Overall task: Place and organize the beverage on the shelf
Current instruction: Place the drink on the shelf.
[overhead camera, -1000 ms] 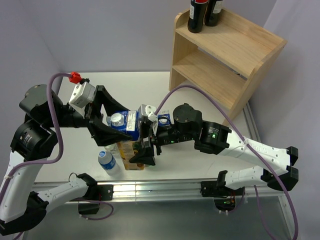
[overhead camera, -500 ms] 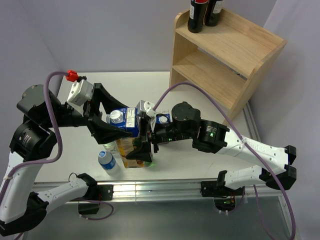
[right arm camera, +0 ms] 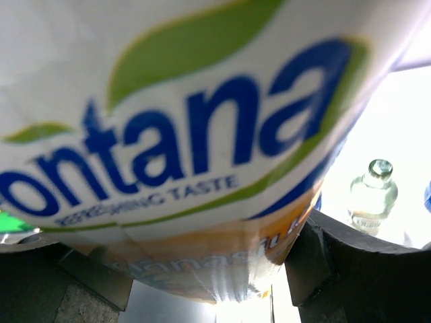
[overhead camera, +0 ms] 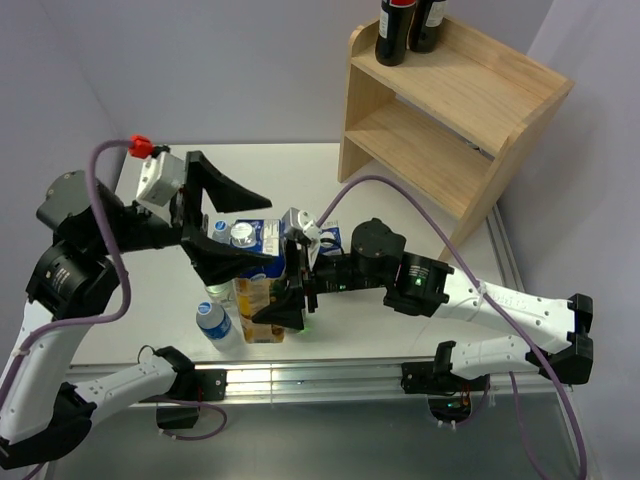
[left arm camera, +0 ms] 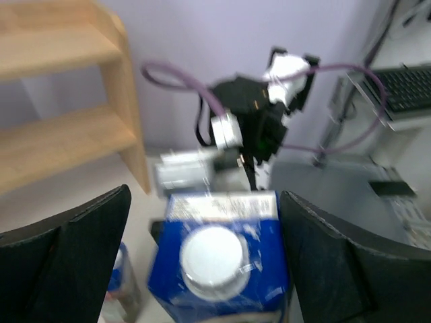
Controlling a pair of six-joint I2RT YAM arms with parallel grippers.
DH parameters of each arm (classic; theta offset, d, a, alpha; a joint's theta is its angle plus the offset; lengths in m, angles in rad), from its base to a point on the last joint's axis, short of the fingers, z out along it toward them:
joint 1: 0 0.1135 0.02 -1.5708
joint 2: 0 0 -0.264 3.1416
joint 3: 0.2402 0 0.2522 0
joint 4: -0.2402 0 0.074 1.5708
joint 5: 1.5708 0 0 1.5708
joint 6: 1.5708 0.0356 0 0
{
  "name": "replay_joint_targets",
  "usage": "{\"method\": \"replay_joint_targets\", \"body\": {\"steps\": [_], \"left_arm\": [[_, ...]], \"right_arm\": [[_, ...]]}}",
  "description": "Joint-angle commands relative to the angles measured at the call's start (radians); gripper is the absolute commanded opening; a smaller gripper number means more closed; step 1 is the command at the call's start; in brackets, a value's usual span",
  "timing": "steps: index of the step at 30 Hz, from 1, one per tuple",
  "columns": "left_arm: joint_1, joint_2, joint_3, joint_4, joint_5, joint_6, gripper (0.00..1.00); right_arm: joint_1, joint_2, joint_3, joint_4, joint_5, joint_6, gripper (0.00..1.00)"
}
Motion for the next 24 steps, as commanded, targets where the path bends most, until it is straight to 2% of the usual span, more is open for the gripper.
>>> {"method": "replay_joint_targets", "body": {"steps": [1,6,10,11,13,14,17,18,19,22,24], "left_arm": [[0.015,-0.042,-0.008,0.280,-0.183,-0.009,1.00],[0.015,-0.038,0.004,0.308,-0.241,-0.055,0.99],[0.015,-0.038,0.033,0.276,-0.472,-0.093,0.99],[0.015,-0.035,0.043,0.230,-0.605,-0.107,0.99],[0.015,-0.017,0.081,0.173,-0.756,-0.129,1.00],[0.013,-0.009,0.090,0.114,-0.887,-0.136,1.00],[0.013,0.016,0.107,0.031,-1.061,-0.150,0.99],[0.015,0.020,0.107,-0.027,-1.162,-0.152,0.99],[0.013,0.029,0.106,-0.052,-1.222,-0.153,1.00],[0.013,0.026,0.051,-0.120,-1.382,-0.147,1.00],[0.015,0.014,0.011,-0.134,-1.439,-0.141,1.00]], "right_arm": [[0.039,-0.090,0.011,0.246,-0.062,-0.018,0.15],[0.039,-0.114,-0.002,0.245,0.007,-0.035,0.12],[0.037,-0.151,-0.015,0.245,0.102,-0.060,0.11],[0.037,-0.160,-0.012,0.242,0.124,-0.063,0.11],[0.037,-0.174,0.009,0.220,0.202,-0.070,0.11],[0.037,-0.175,0.020,0.210,0.229,-0.072,0.11],[0.033,-0.180,0.067,0.165,0.375,-0.084,0.11],[0.025,-0.177,0.078,0.151,0.416,-0.096,0.11],[0.022,-0.174,0.107,0.118,0.525,-0.107,0.11],[0.005,-0.153,0.176,0.040,0.721,-0.156,0.09],[-0.024,-0.139,0.233,0.016,0.780,-0.178,0.09]]}}
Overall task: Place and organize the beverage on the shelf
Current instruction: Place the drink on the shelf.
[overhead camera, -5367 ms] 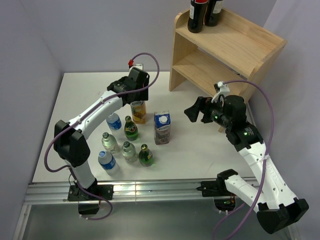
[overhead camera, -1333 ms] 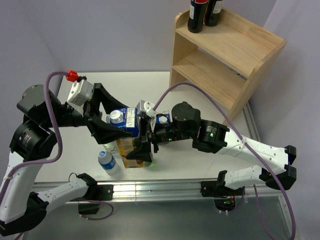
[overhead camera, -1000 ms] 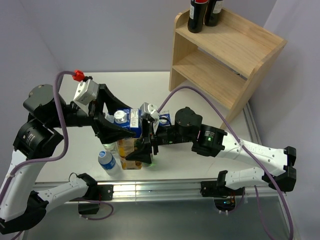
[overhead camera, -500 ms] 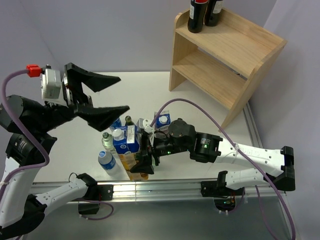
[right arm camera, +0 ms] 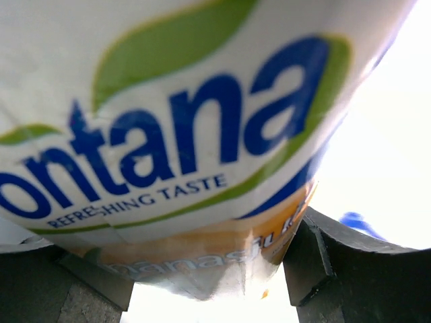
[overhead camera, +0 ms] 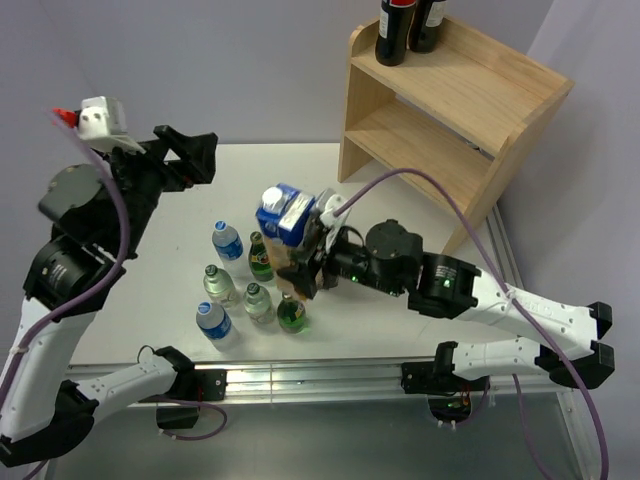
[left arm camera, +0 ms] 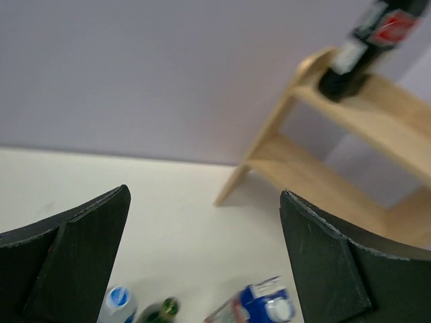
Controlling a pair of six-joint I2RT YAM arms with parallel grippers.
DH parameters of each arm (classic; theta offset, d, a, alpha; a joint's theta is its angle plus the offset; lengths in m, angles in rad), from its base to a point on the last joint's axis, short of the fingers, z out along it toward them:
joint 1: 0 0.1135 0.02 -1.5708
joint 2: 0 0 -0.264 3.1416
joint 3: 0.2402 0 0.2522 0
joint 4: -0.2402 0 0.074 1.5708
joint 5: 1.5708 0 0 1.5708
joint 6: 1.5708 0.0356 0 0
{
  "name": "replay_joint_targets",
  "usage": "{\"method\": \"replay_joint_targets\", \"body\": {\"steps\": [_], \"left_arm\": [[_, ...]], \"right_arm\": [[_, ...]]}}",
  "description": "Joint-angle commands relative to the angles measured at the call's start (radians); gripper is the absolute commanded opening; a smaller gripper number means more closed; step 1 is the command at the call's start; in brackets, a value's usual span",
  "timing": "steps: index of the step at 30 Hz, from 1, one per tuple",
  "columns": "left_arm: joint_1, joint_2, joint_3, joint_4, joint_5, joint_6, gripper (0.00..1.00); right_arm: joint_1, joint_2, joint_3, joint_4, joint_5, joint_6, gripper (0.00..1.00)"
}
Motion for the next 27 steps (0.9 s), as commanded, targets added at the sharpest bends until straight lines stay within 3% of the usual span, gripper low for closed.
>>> {"method": "replay_joint_targets", "body": {"steps": [1,8,15,24,27], "left_arm": [[0.005,-0.025,-0.061,-0.101,-0.279,-0.009,0.99],[0.025,-0.108,-0.281,-0.083,-0.385,0.004,1.00],[0.083,-0.226,-0.496,0.019,-0.224,0.023,0.99],[0.116,-0.229,-0.566,0.040,-0.166,0.031,0.99],[0.116,-0.228,-0.578,0.043,-0.140,0.025,0.99]], "right_arm": [[-0.052,-0.052,0.218,0.232,0.280,-0.060,0.09],[-0.216,0.008,0.448,0.104,0.523,-0.135,0.08],[-0.459,0.188,0.781,0.027,0.642,-0.279,0.08],[-0.697,0.403,1.144,-0.034,0.679,-0.336,0.08],[-0.748,0.445,1.157,-0.033,0.679,-0.324,0.08]]}}
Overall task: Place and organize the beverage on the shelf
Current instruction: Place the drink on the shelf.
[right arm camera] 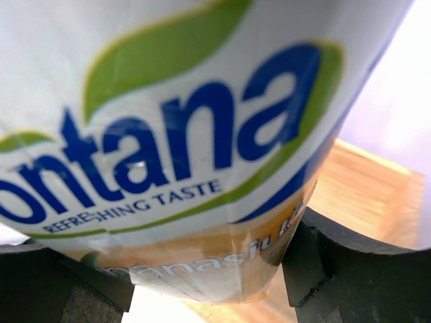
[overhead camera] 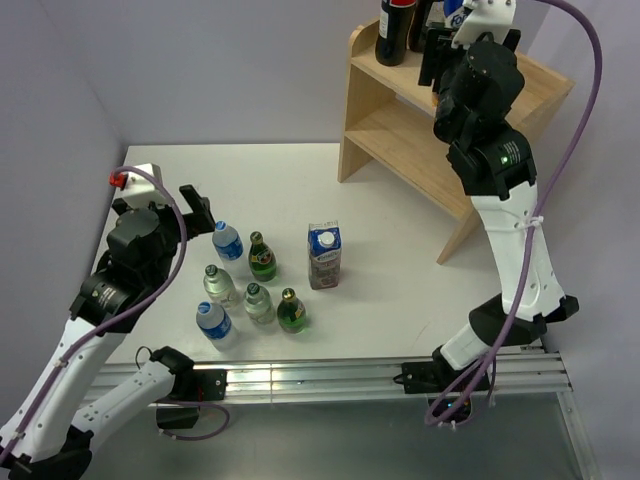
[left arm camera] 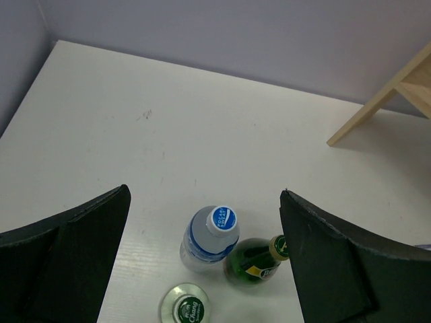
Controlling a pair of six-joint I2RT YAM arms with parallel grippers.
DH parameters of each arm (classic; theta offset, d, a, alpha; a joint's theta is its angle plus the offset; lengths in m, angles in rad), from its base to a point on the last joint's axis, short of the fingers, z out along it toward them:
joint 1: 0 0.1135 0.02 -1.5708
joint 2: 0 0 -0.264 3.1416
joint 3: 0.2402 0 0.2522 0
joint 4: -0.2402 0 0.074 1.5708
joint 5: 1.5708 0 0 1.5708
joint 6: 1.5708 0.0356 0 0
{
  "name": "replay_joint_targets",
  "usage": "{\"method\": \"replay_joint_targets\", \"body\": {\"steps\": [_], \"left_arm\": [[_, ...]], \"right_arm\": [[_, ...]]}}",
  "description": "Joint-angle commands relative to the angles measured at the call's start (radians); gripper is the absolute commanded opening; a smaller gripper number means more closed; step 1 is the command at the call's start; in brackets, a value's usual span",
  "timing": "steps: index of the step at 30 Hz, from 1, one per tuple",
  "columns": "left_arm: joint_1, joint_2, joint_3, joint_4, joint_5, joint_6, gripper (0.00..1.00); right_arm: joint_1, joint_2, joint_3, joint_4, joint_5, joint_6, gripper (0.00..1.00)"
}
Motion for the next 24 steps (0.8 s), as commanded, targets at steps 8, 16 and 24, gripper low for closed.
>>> {"method": "replay_joint_targets", "body": {"steps": [8,16,24], "left_arm": [[0.010,-0.016,-0.025,0.051,0.045,0.013,1.00],[0.010,0.021,-0.023,0.037,0.065,0.005,0.99],[0.016,-0.021,-0.065,0.054,0.048,0.002,0.99]], "right_arm": [[-0.231,0.049,0.078,0.245,-0.058,0.101,0.07],[-0.308,0.135,0.078,0.243,-0.082,0.131,0.06],[-0.336,0.243,0.064,0.315,-0.036,0.190,0.07]]}}
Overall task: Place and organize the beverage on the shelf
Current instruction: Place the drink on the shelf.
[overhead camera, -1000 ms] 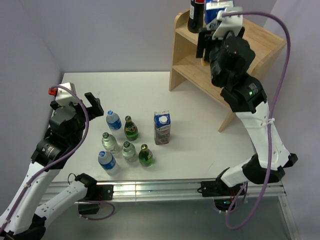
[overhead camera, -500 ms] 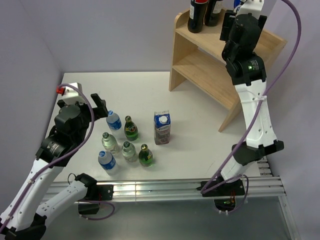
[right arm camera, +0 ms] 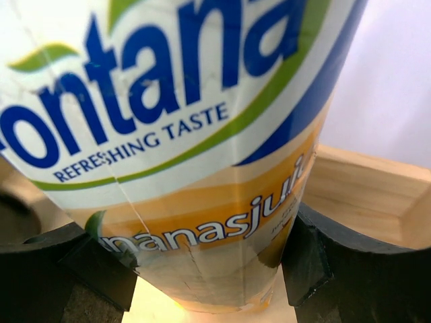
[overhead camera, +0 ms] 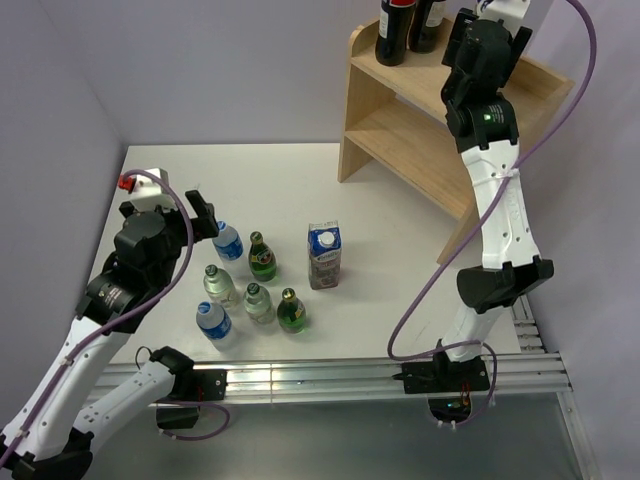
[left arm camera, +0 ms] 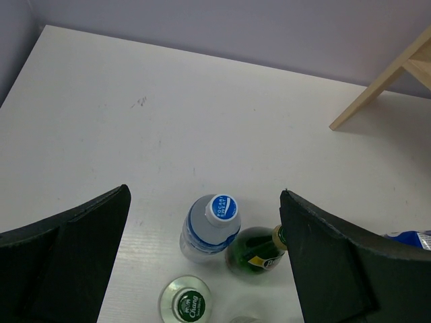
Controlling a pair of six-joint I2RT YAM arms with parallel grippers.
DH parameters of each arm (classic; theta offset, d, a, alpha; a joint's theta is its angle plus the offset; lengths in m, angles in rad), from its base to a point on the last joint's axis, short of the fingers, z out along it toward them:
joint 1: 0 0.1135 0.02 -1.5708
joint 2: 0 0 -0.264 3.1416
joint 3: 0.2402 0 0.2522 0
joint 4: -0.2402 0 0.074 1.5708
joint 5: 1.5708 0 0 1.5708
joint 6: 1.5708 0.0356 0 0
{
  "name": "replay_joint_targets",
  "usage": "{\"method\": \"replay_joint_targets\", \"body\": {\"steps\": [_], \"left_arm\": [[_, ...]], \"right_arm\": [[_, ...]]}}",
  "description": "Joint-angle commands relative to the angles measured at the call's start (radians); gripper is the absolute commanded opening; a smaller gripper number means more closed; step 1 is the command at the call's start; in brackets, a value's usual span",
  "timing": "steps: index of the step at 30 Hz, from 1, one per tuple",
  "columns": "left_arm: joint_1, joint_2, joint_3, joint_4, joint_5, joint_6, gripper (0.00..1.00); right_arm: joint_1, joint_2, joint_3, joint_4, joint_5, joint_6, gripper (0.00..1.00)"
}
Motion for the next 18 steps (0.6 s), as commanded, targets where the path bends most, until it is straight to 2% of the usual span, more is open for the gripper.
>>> {"method": "replay_joint_targets", "body": {"steps": [1,4,11,18], "left_arm": [[0.007,-0.016,-0.005,0.040,0.001,0.003,0.99],[0.006,-0.008,-0.003,0.035,0.001,-0.003,1.00],[0.009,-0.022,-0.005,0.027,-0.016,-0.012,1.00],[0.016,-0.028,-0.009,0.032,-0.004,-0.009,0.99]], "right_arm": [[-0.013,0.045,0.036,0.256,0.018,0.028,0.06],[-0.015,0.075,0.018,0.319,0.064,0.010,0.06],[-0.023,0.229,0.160,0.321,0.074,-0.029,0.06],[-0.029,0.298,0.168,0.373,0.105,-0.061,0.07]]}}
